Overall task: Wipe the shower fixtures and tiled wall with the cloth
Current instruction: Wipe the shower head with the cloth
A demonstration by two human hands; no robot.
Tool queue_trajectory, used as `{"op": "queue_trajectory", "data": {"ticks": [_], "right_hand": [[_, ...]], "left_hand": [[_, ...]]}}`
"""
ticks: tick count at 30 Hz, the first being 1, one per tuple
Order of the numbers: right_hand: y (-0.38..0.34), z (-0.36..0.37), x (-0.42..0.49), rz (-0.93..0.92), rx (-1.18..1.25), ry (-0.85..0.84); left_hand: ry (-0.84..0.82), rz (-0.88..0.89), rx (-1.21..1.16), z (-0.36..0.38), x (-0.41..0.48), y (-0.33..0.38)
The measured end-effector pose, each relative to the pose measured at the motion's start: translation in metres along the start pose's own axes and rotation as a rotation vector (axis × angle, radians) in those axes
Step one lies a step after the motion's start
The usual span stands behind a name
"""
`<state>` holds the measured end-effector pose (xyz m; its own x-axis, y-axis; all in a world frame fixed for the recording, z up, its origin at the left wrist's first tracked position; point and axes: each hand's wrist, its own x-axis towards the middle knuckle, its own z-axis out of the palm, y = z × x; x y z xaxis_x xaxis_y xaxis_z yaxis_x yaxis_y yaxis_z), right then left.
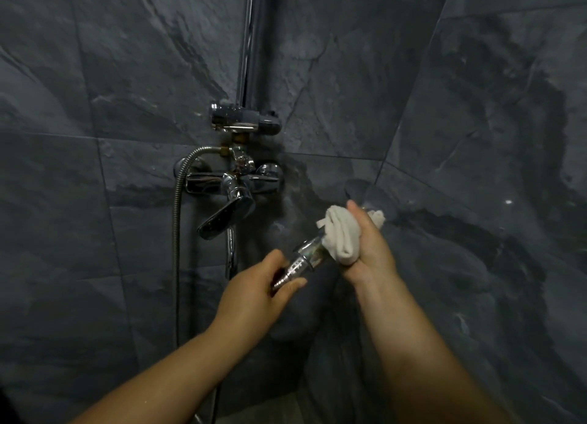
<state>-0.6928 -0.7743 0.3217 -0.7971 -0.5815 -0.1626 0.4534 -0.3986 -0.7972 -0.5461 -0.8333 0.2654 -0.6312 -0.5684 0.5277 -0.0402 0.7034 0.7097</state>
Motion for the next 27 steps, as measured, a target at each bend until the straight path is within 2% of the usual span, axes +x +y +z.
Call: {"op": "queue_trajectory", "data": {"ticks": [4,7,8,9,12,17,19,21,23,25,27], "right_hand": [[0.008,-0.005,-0.003,-0.072,-0.074,-0.016],[0.012,-0.006,-0.005,-0.192,-0.201,-0.011],[0.013,-0.005,-0.006,-0.223,-0.242,-0.016],[0.013,-0.003,-0.007,-0.239,-0.277,-0.031],[0.012,0.001,-0.009,-0.247,-0.404,-0.099],[-0.002,-0.019,-0.009,-0.276,-0.688,-0.150],[-0.009,-0.034,-0.003,-0.367,-0.664,-0.001],[-0.022,-0.043,-0.001,-0.477,-0.503,0.208],[-0.035,-0.037,-0.004,-0.656,-0.469,0.316],[-0.037,-0.018,-0.009,-0.859,-0.645,0.212],[-0.024,0.003,-0.015,-1.018,-1.012,-0.002]], "left_hand": [[-0.186,-0.115,-0.148,-0.003,0.000,-0.011],[-0.470,-0.552,-0.642,-0.013,0.015,0.002],[-0.519,-0.659,-0.768,-0.014,0.021,0.006],[-0.544,-0.691,-0.801,-0.013,0.027,0.008],[-0.505,-0.652,-0.733,-0.003,0.033,0.013],[-0.240,-0.570,-0.468,-0.003,0.027,0.004],[-0.191,-0.538,-0.382,-0.011,0.027,-0.001],[-0.167,-0.499,-0.291,-0.017,0.026,-0.003],[-0.156,-0.446,-0.184,-0.019,0.025,-0.002],[-0.146,-0.391,-0.113,-0.015,0.025,-0.002],[-0.118,-0.330,-0.033,-0.009,0.025,-0.002]]}}
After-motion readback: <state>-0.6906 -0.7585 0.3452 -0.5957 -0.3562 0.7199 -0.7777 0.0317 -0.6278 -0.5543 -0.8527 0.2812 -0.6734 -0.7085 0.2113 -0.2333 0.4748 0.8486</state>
